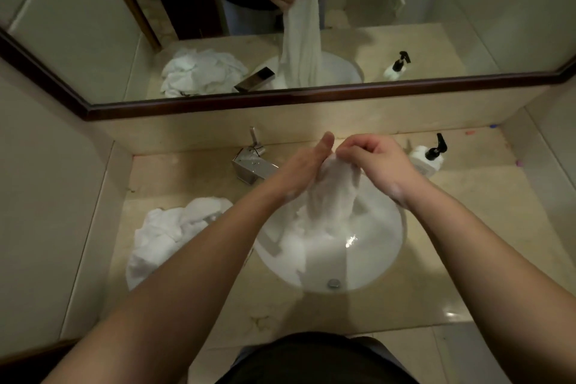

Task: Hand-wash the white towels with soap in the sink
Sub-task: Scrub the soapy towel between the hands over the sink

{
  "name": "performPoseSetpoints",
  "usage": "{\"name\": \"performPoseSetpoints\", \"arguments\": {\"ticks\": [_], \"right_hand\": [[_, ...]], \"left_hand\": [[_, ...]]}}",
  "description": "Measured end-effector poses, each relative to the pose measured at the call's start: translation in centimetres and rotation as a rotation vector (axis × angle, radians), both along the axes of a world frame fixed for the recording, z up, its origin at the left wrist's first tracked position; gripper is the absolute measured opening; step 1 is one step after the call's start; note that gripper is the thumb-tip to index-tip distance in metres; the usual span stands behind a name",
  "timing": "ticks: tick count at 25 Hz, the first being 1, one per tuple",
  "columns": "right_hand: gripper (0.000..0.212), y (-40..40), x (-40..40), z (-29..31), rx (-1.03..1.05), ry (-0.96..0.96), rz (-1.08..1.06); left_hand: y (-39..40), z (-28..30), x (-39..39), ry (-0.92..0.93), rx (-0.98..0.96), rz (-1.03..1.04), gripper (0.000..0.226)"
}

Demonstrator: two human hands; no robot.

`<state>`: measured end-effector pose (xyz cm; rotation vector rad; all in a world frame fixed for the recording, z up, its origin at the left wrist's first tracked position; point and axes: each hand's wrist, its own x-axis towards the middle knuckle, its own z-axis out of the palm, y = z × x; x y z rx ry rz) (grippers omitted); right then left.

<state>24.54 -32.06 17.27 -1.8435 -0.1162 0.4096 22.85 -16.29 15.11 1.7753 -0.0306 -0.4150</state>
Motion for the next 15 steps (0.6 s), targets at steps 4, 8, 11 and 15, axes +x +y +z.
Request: {"name": "performPoseSetpoints", "arguments": {"ticks": [4, 8, 11, 15], "right_hand": [[0.033, -0.5, 0.6, -1.7, 0.062, -0.002, -0.153], [0.061, 1.3, 0.3, -4.0, 0.170, 0.174, -0.193], [0.068, 0.9, -0.2, -6.0, -0.028, 0.189, -0.079], [0.040, -2.1, -1.3, -7.6, -0.056, 0.070, -0.009]], "left_hand": [[-0.6, 0.6, 0.3, -0.004, -0.155, 0.062, 0.038], [-1.6, 1.4, -0.2, 0.002, -0.260, 0.227, 0.038], [-1.7, 1.5, -0.2, 0.063, -0.357, 0.406, 0.024], [-2.5, 1.4, -0.5, 0.037, -0.287, 0.418, 0.021]]}}
